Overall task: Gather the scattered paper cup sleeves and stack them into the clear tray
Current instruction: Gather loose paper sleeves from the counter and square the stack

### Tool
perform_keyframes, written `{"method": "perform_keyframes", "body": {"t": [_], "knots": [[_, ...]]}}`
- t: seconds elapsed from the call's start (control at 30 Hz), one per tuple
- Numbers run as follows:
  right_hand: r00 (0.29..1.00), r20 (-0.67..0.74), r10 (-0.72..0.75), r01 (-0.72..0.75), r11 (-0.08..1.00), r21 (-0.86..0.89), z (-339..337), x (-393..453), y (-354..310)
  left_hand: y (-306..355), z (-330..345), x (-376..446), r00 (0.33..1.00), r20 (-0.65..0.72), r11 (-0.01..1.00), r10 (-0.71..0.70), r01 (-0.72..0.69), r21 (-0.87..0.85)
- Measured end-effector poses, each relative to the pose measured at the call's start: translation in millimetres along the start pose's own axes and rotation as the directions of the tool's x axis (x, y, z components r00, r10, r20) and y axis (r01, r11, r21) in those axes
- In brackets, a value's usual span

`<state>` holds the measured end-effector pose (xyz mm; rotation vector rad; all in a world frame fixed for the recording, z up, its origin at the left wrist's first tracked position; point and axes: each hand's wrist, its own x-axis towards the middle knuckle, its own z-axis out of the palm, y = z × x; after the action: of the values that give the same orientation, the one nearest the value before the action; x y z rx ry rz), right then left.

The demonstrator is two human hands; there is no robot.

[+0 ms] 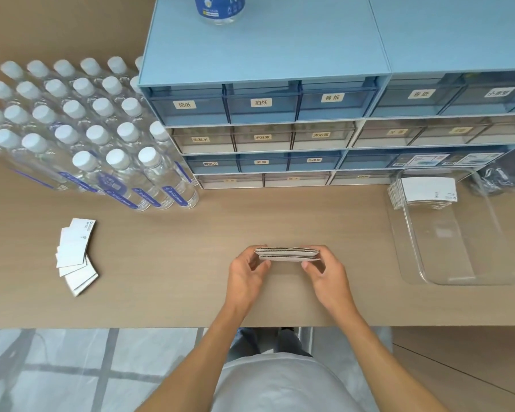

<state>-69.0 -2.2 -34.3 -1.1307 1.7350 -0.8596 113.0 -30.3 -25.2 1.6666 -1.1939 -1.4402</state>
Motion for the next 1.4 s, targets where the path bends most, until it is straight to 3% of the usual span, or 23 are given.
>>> {"method": "perform_keyframes", "body": {"t": [0.2, 0.47, 0.77, 0.97, 1.2, 1.4], "knots": [[0.999, -0.036, -0.026, 0.026, 1.0, -0.005, 8.8, -5.3, 3.3, -5.9, 11.3, -2.7, 0.998, -0.031, 0.998, 0.055, -0.054, 0.023], [0.993, -0.104, -0.055, 0.075, 0.978, 0.195, 25.4, -10.7, 10.3, -17.0, 23.4, -9.6, 0.993, -0.073, 0.994, 0.096, -0.099, -0.043], [0.972, -0.236, -0.007, 0.051, 0.982, 0.183, 40.1, 0.3, 10.9, -17.5, 36.4, -10.5, 0.977, -0.072, 0.979, 0.201, -0.203, -0.016], [0.949, -0.313, -0.032, 0.098, 0.975, 0.198, 49.7, 9.2, 12.3, -22.9, 46.2, 1.3, 0.965, -0.179, 0.979, 0.193, -0.201, -0.024], [0.956, -0.285, -0.073, 0.127, 0.976, 0.176, 48.4, 11.9, 13.7, -21.7, 49.2, 7.5, 0.946, -0.199, 0.967, 0.255, -0.255, 0.025], [0.956, -0.268, -0.115, 0.15, 0.982, 0.114, 51.3, 10.1, 20.4, -27.8, 42.4, 4.1, 0.948, -0.117, 0.954, 0.295, -0.285, 0.091]]}}
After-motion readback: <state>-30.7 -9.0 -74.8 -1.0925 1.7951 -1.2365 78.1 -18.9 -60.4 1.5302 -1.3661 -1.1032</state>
